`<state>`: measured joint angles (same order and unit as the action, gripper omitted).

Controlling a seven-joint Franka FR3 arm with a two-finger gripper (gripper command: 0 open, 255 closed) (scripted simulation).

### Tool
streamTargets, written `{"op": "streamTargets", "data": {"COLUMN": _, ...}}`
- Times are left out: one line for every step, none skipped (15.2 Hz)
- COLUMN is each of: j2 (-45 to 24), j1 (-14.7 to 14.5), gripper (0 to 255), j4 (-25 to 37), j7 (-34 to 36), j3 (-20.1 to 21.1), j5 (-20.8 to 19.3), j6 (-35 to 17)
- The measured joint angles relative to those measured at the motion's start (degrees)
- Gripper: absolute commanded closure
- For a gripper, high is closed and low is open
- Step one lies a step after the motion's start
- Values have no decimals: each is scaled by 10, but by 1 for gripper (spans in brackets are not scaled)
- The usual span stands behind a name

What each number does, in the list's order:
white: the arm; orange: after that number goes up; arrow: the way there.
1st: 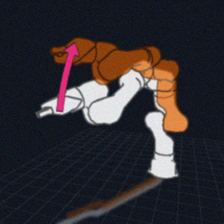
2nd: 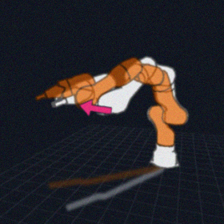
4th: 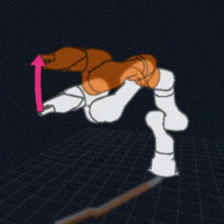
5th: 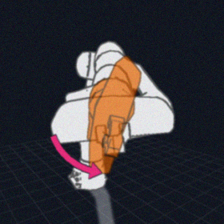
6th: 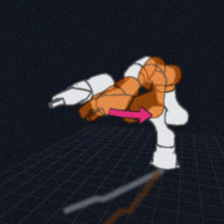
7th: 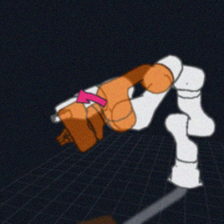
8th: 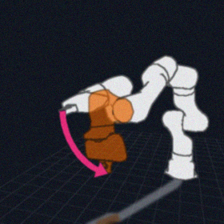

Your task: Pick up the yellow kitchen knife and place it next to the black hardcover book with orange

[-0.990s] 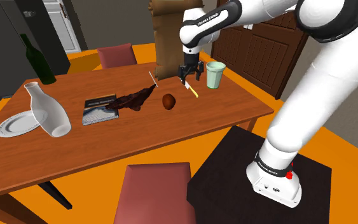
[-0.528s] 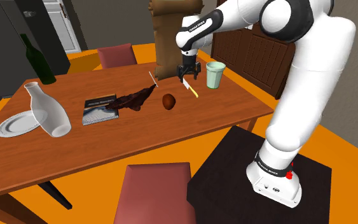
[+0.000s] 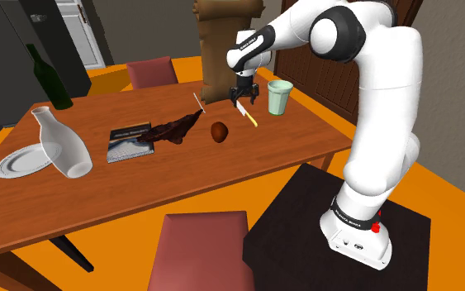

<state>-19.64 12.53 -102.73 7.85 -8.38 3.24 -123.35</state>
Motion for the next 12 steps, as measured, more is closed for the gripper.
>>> {"op": "streamTargets", "data": {"j2": -4, "j1": 0, "gripper": 0, "j4": -2, "j7": 0, "j3": 0, "j5": 1, "j6": -6}}
{"op": "streamTargets", "data": {"j2": -9, "j1": 0, "gripper": 0, "j4": -2, "j7": 0, "j3": 1, "j5": 2, "j6": -11}}
{"op": "streamTargets", "data": {"j2": -12, "j1": 1, "gripper": 0, "j4": -5, "j7": 0, "j3": 1, "j5": 2, "j6": -17}}
{"op": "streamTargets", "data": {"j2": -16, "j1": 1, "gripper": 0, "j4": -7, "j7": -1, "j3": 1, "j5": 3, "j6": -23}}
{"op": "streamTargets", "data": {"j2": -24, "j1": 1, "gripper": 0, "j4": -7, "j7": -1, "j3": 2, "j5": 4, "j6": -30}}
{"op": "streamTargets", "data": {"j2": -25, "j1": 1, "gripper": 0, "j4": -10, "j7": -1, "j3": 2, "j5": 5, "j6": -35}}
{"op": "streamTargets", "data": {"j2": -25, "j1": 1, "gripper": 0, "j4": -12, "j7": -2, "j3": 2, "j5": 5, "j6": -38}}
{"op": "streamTargets", "data": {"j2": -26, "j1": 1, "gripper": 0, "j4": -13, "j7": -2, "j3": 2, "j5": 5, "j6": -39}}
{"op": "streamTargets", "data": {"j2": -26, "j1": 2, "gripper": 0, "j4": -13, "j7": -2, "j3": 2, "j5": 5, "j6": -40}}
{"op": "streamTargets", "data": {"j2": -26, "j1": 2, "gripper": 0, "j4": -13, "j7": -2, "j3": 2, "j5": 5, "j6": -40}}
{"op": "streamTargets", "data": {"j2": -26, "j1": 2, "gripper": 0, "j4": -13, "j7": -2, "j3": 2, "j5": 5, "j6": -40}}
{"op": "streamTargets", "data": {"j2": -26, "j1": 2, "gripper": 0, "j4": -13, "j7": -2, "j3": 2, "j5": 5, "j6": -40}}
